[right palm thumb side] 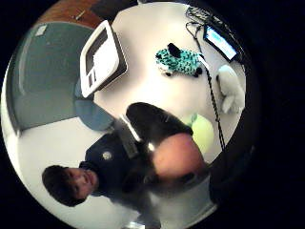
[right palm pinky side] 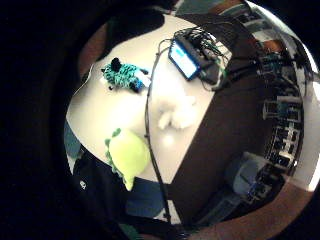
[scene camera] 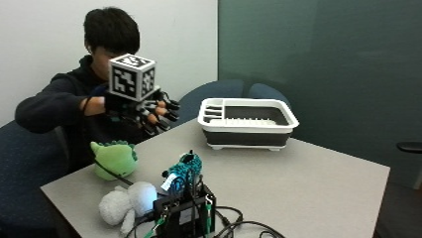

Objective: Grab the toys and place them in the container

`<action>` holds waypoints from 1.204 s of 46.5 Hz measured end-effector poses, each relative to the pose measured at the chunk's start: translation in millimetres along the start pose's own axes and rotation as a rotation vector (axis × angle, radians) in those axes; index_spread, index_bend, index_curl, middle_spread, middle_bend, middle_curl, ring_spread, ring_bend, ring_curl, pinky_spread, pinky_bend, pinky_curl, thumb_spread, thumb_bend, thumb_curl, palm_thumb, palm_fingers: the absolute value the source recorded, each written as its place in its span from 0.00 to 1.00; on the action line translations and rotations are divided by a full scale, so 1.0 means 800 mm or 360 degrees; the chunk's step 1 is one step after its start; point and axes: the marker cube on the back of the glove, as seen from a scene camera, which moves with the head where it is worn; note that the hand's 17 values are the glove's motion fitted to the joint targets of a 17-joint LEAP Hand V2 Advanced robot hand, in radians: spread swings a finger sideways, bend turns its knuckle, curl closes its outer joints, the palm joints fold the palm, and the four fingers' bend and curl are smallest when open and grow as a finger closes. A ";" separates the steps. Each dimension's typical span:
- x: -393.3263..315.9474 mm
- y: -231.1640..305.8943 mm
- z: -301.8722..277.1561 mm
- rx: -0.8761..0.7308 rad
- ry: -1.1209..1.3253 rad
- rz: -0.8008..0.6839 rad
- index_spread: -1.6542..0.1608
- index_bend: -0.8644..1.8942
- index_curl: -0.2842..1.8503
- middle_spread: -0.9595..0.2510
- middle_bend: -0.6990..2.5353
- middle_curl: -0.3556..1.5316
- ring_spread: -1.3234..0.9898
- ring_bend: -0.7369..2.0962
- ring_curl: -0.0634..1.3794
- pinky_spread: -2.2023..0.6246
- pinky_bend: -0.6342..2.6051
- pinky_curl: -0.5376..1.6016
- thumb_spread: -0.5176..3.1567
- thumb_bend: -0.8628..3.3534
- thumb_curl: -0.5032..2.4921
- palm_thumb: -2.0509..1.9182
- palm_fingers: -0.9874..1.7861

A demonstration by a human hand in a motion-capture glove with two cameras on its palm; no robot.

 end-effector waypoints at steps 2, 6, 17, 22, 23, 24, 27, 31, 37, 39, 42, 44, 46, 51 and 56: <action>-0.001 -0.027 0.010 -0.0036 -0.0021 0.0020 0.78 0.31 0.18 0.75 0.26 0.29 0.56 0.36 0.13 0.78 0.38 0.38 0.45 0.19 0.19 0.50 0.28; -0.004 -0.075 0.048 -0.0115 -0.0023 0.0048 0.78 0.31 0.17 0.75 0.25 0.29 0.56 0.35 0.14 0.78 0.42 0.40 0.46 0.20 0.20 0.51 0.25; -0.029 -0.127 0.158 -0.0422 0.0044 -0.0009 0.77 0.32 0.16 0.75 0.26 0.29 0.57 0.37 0.18 0.79 0.47 0.43 0.47 0.22 0.23 0.55 0.28; -0.036 -0.138 0.180 -0.0282 0.0219 -0.0027 0.76 0.32 0.15 0.74 0.28 0.31 0.55 0.47 0.23 0.78 0.48 0.43 0.48 0.23 0.24 0.58 0.37; -0.038 -0.139 0.182 -0.0252 0.0207 -0.0044 0.76 0.33 0.15 0.74 0.29 0.32 0.53 0.50 0.25 0.78 0.48 0.43 0.48 0.23 0.25 0.59 0.42; -0.040 -0.140 0.182 -0.0226 0.0186 -0.0063 0.76 0.33 0.14 0.73 0.31 0.32 0.52 0.52 0.25 0.76 0.48 0.42 0.48 0.23 0.25 0.59 0.46; -0.046 -0.140 0.177 -0.0179 0.0127 -0.0116 0.77 0.32 0.13 0.70 0.36 0.35 0.48 0.60 0.28 0.71 0.50 0.42 0.50 0.24 0.26 0.61 0.61; -0.057 -0.139 0.149 -0.0073 0.0037 -0.0157 0.78 0.33 0.12 0.66 0.41 0.38 0.46 0.67 0.34 0.69 0.54 0.44 0.50 0.26 0.28 0.64 0.69; -0.058 -0.148 0.031 0.0195 -0.0220 -0.0263 0.78 0.36 0.12 0.61 0.47 0.44 0.43 0.74 0.42 0.66 0.59 0.49 0.49 0.27 0.30 0.68 0.72; -0.067 -0.151 -0.010 0.0286 -0.0285 -0.0294 0.78 0.37 0.12 0.60 0.49 0.46 0.43 0.75 0.43 0.65 0.60 0.50 0.49 0.28 0.31 0.69 0.73; -0.115 -0.152 -0.062 0.0434 -0.0319 -0.0367 0.77 0.39 0.13 0.58 0.52 0.49 0.42 0.76 0.45 0.64 0.60 0.52 0.48 0.27 0.32 0.69 0.74; -0.167 -0.149 -0.085 0.0515 -0.0296 -0.0451 0.77 0.40 0.13 0.57 0.54 0.51 0.42 0.76 0.46 0.64 0.60 0.53 0.47 0.27 0.33 0.69 0.74; -0.218 -0.150 -0.098 0.0570 -0.0270 -0.0516 0.76 0.42 0.13 0.56 0.55 0.53 0.42 0.77 0.47 0.63 0.60 0.53 0.47 0.27 0.34 0.69 0.74; -0.301 -0.186 -0.105 0.0598 -0.0234 -0.0435 0.75 0.44 0.13 0.55 0.57 0.57 0.41 0.78 0.48 0.62 0.60 0.55 0.45 0.27 0.36 0.69 0.72; -0.325 -0.227 -0.065 0.0347 0.0252 -0.0310 0.74 0.44 0.13 0.54 0.56 0.59 0.42 0.78 0.50 0.62 0.62 0.57 0.44 0.26 0.36 0.68 0.68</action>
